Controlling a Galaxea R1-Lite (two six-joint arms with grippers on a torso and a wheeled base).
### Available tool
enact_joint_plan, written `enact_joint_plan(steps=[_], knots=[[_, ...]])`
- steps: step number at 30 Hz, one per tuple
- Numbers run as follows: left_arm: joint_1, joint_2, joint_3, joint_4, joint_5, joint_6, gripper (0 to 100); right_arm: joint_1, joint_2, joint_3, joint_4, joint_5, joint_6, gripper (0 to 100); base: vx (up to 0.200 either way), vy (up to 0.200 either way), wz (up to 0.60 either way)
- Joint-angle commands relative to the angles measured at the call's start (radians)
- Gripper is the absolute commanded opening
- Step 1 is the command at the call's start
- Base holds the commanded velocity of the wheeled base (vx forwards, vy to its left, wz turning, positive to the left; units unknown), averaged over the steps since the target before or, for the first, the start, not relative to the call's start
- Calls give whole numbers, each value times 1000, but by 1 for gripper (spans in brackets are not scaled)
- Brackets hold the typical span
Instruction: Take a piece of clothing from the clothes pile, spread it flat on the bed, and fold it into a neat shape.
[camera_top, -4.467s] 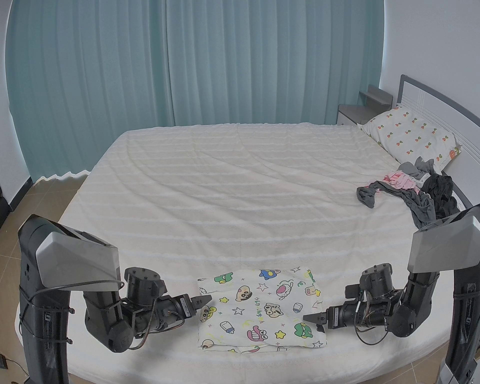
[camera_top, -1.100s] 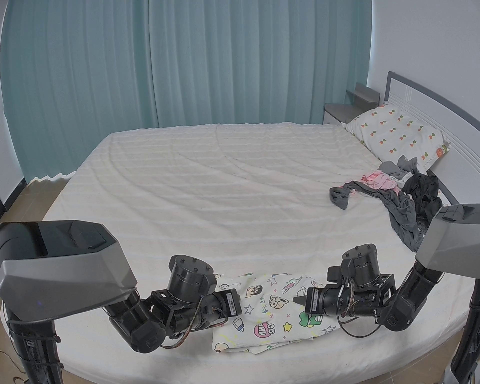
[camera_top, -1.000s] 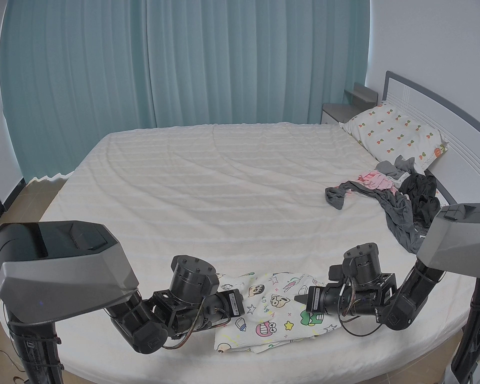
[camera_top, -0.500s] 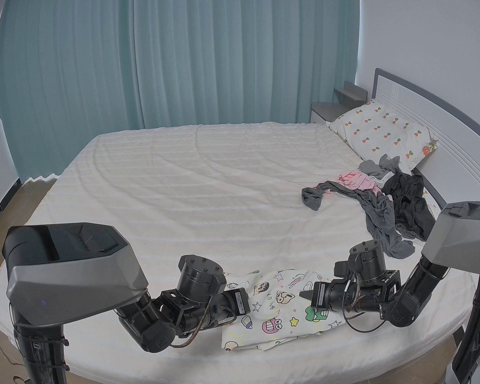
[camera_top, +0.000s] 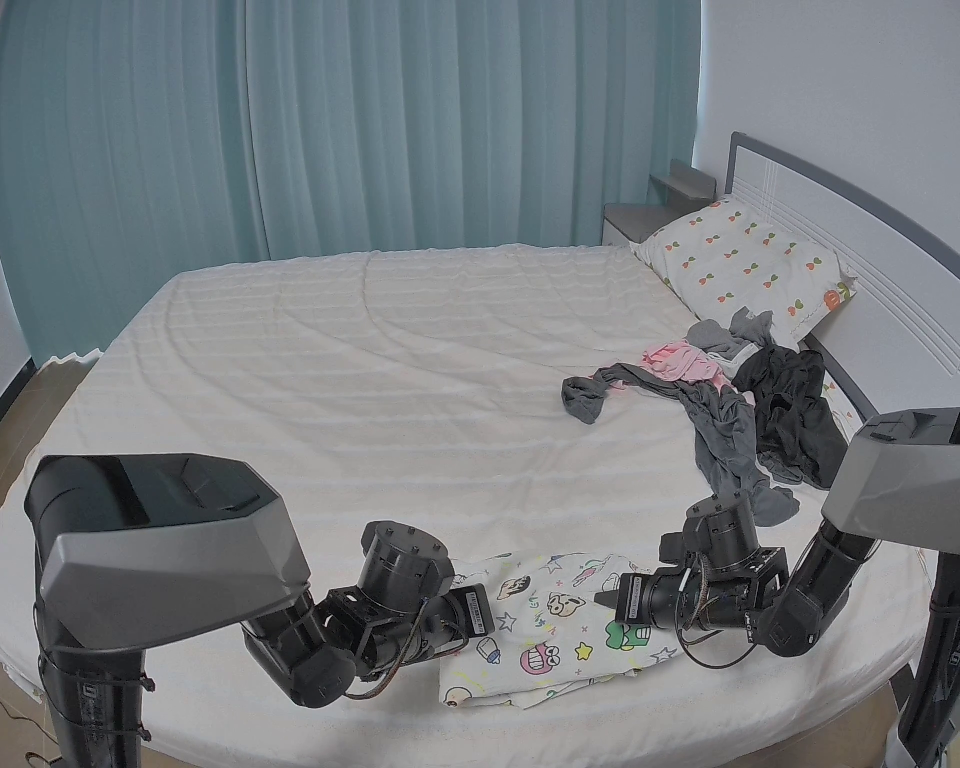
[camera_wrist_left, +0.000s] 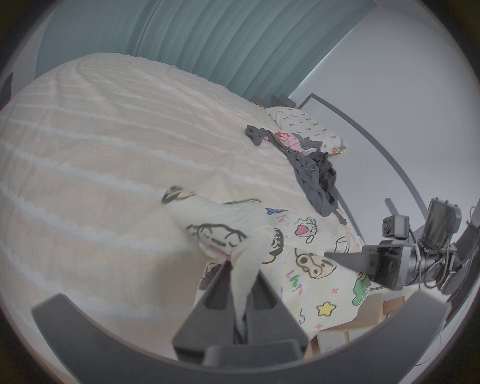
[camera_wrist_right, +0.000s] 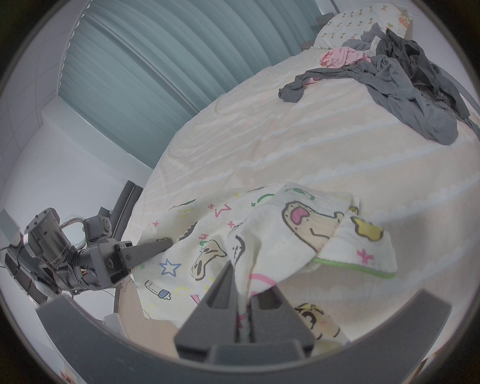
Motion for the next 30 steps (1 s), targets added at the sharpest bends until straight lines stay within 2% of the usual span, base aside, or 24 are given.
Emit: enact_joint_plan(steps=[1,13,14,15,16,21,23,26,30], knots=[[6,44,-2,0,14,1,0,3,56,-17,-2,-1,0,0,0,0,0],[31,103,-11,-3,14,4,0,4,105,-23,-2,-11,-9,0,0,0,0],[31,106,-13,-3,14,4,100,3,105,-23,1,-10,-9,0,0,0,0],[32,110,-17,0,14,4,100,3,105,-24,3,-10,-9,0,0,0,0],[32,111,-17,2,14,2,100,3,106,-24,1,-10,-8,100,0,0,0],[35,110,-8,3,25,5,100,-7,103,-11,3,-17,-17,100,0,0,0],[58,110,6,5,57,10,100,-33,105,14,4,-42,-69,100,0,0,0],[69,100,45,5,64,24,100,-48,112,34,4,-71,-121,100,0,0,0],[80,70,156,-3,57,165,100,-59,151,72,4,-146,-255,100,0,0,0]])
